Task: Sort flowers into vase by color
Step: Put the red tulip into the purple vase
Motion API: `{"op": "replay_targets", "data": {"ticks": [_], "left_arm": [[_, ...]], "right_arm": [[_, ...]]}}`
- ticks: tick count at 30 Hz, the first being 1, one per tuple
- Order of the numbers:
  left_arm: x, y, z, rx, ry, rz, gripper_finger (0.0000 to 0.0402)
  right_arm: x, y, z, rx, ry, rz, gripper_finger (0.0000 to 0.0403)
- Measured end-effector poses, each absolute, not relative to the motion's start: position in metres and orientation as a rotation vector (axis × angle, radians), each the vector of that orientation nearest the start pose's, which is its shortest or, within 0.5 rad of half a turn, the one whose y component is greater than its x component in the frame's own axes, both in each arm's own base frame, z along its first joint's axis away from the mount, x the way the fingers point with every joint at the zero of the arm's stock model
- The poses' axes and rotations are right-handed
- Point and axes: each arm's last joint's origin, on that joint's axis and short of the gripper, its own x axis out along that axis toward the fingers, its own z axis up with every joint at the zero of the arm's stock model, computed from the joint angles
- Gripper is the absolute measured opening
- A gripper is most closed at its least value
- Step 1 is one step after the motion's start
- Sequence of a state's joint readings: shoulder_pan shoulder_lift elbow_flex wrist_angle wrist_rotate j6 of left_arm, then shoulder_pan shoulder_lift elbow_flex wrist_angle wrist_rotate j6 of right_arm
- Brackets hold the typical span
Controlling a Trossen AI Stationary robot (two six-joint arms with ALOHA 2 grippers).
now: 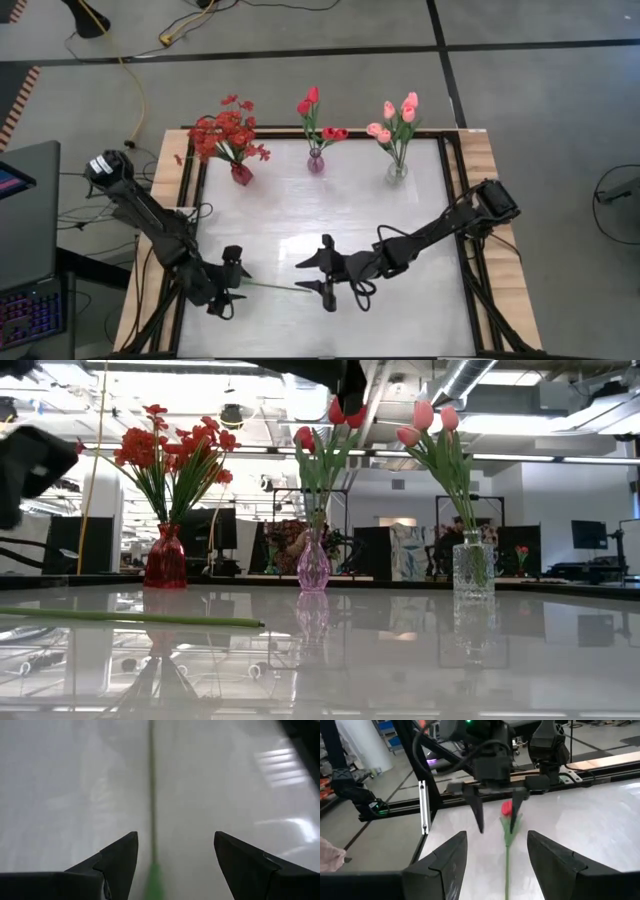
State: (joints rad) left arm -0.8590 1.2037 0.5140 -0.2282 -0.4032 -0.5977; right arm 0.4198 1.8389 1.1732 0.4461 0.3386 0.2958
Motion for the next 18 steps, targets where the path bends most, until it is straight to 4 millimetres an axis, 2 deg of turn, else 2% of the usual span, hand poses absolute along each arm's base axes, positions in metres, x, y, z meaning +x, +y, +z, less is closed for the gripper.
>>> {"op": "replay_targets", "data": {"ticks": [7, 18], "left_arm": [[0.148, -0.155, 0.144, 0.024, 0.895, -0.118, 0.0249], [0.149, -0.157, 0.127, 0.036, 0.985, -0.105, 0.0249]], "right_arm": [[0.38, 0.159, 0.229, 0.248, 0.254, 0.035, 0.0233], [0.379, 0.158, 0.227, 0.239, 0.283, 0.027, 0.0233]]}}
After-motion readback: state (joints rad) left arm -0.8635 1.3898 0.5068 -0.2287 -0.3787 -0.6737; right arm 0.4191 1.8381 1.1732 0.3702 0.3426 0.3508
